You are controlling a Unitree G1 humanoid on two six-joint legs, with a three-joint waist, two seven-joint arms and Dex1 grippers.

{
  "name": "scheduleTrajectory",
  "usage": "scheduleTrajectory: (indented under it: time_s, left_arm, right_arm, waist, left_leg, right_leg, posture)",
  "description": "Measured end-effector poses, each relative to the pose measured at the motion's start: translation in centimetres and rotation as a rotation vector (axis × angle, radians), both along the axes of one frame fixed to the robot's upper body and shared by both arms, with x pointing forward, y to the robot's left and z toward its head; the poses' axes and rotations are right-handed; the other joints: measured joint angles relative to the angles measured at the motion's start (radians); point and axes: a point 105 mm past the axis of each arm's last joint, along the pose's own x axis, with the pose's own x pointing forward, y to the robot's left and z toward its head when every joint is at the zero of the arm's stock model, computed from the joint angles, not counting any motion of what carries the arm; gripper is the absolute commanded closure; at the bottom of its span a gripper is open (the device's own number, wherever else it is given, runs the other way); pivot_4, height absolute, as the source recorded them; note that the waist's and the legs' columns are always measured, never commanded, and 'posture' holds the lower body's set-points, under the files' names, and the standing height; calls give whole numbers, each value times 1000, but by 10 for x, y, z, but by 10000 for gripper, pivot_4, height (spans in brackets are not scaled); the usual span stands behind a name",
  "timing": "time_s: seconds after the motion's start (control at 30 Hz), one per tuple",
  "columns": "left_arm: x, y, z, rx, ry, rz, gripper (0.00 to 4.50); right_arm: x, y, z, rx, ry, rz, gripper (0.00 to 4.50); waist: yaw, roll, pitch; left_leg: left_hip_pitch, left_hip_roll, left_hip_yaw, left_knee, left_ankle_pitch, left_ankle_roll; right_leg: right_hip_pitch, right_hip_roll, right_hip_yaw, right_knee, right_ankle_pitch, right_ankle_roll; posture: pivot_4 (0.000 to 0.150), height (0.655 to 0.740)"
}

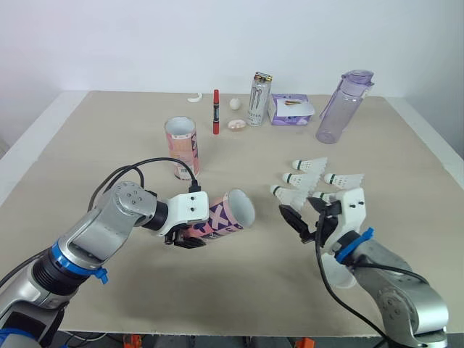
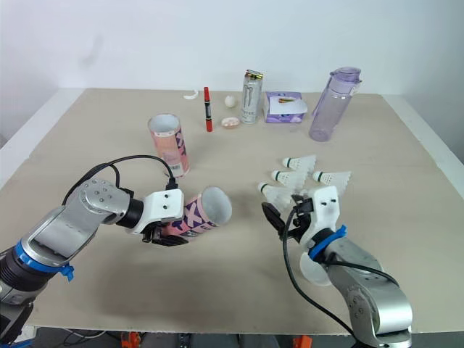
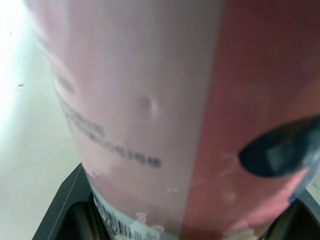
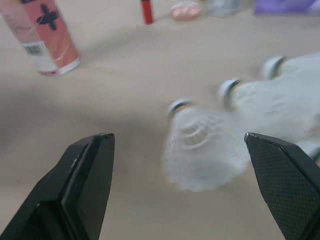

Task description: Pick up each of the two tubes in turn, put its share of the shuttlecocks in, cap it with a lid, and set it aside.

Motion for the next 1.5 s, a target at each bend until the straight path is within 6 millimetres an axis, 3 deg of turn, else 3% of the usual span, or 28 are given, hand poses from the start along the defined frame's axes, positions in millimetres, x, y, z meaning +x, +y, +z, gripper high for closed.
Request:
scheduleTrajectory:
  time_s: [0.53,0.57,0.67,0.7,0.73,0.8,0.83,0.87,0.9,0.93,1.37,1.4,1.43,1.5]
  left_arm:
    - [-1,2,0,9,-11,4,17018]
    - [-1,2,0,9,-11,3,17018]
    - [-2,2,0,10,-12,2,17018]
    - [-2,2,0,10,-12,2,17018]
    - [-2,2,0,10,-13,3,17018]
    - [-2,2,0,10,-13,4,17018]
    - [-2,2,0,9,-14,5,17018]
    - [-2,2,0,8,-15,6,17018]
    - [-2,2,0,8,-15,6,17018]
    - [-2,2,0,6,-14,6,17018]
    - [-2,2,-1,0,-14,10,17018]
    - [-2,2,0,-4,-12,11,17018]
    - [-2,2,0,-4,-12,11,17018]
    - [-2,1,0,-9,-13,4,17018]
  right_arm:
    - [19,22,-11,81,66,0,526]
    - [21,22,-11,84,68,-3,4341]
    - [24,21,-15,90,86,-19,10322]
    - [25,20,-17,90,95,-26,16295]
    - [27,19,-20,90,109,-36,18049]
    - [29,18,-21,86,112,-44,27099]
    - [31,18,-21,85,113,-47,29216]
    - [32,18,-21,85,114,-50,37544]
    - [32,18,-21,85,114,-51,37544]
    - [34,18,-21,83,115,-55,43341]
    - [30,31,-13,37,84,40,44471]
    - [21,38,14,-44,-25,153,44471]
    - [20,38,17,-49,-40,161,44471]
    - [6,39,53,-218,-232,338,44471]
  waist:
    - [-4,0,0]
    - [-4,0,0]
    - [-4,0,0]
    - [-4,0,0]
    - [-4,0,0]
    - [-4,0,0]
    - [-4,0,0]
    - [-4,0,0]
    - [-4,0,0]
    - [-4,0,0]
    - [-4,1,0]
    - [-3,2,1]
    - [-3,2,1]
    - [-2,5,3]
  left_leg:
    - [0,1,0,0,0,0]
    - [0,1,0,-1,0,0]
    - [0,1,0,-1,0,0]
    - [0,1,0,-1,0,0]
    - [0,1,0,-1,0,0]
    - [0,1,0,-1,0,0]
    - [0,1,0,-1,0,0]
    - [0,1,0,-1,0,0]
    - [0,1,0,-1,0,0]
    - [0,1,0,-1,0,0]
    - [0,1,0,-1,0,0]
    - [-1,1,0,-1,0,0]
    - [-1,1,0,-1,0,0]
    - [-2,0,0,-1,0,0]
  right_leg:
    - [-1,1,0,0,0,-1]
    - [-1,1,0,0,0,-1]
    - [-1,1,0,0,0,-1]
    - [-1,1,0,0,0,-1]
    - [-1,1,0,0,0,-1]
    - [-1,2,0,0,0,-1]
    - [-1,2,0,0,0,-1]
    - [-1,2,0,0,0,-1]
    - [-1,2,0,0,0,-1]
    - [-1,2,0,0,0,-1]
    - [-1,2,0,0,0,-1]
    - [-2,1,0,0,0,-1]
    - [-2,1,0,0,0,-1]
    - [-2,1,1,0,0,-1]
  posture:
    - [1500,7400]
    - [1500,7400]
    - [1500,7400]
    - [1500,7400]
    - [1500,7400]
    - [1500,7400]
    - [1500,7400]
    - [1500,7400]
    - [1500,7400]
    - [1500,7400]
    - [1500,7400]
    - [1500,7400]
    - [1500,7400]
    - [1500,7400]
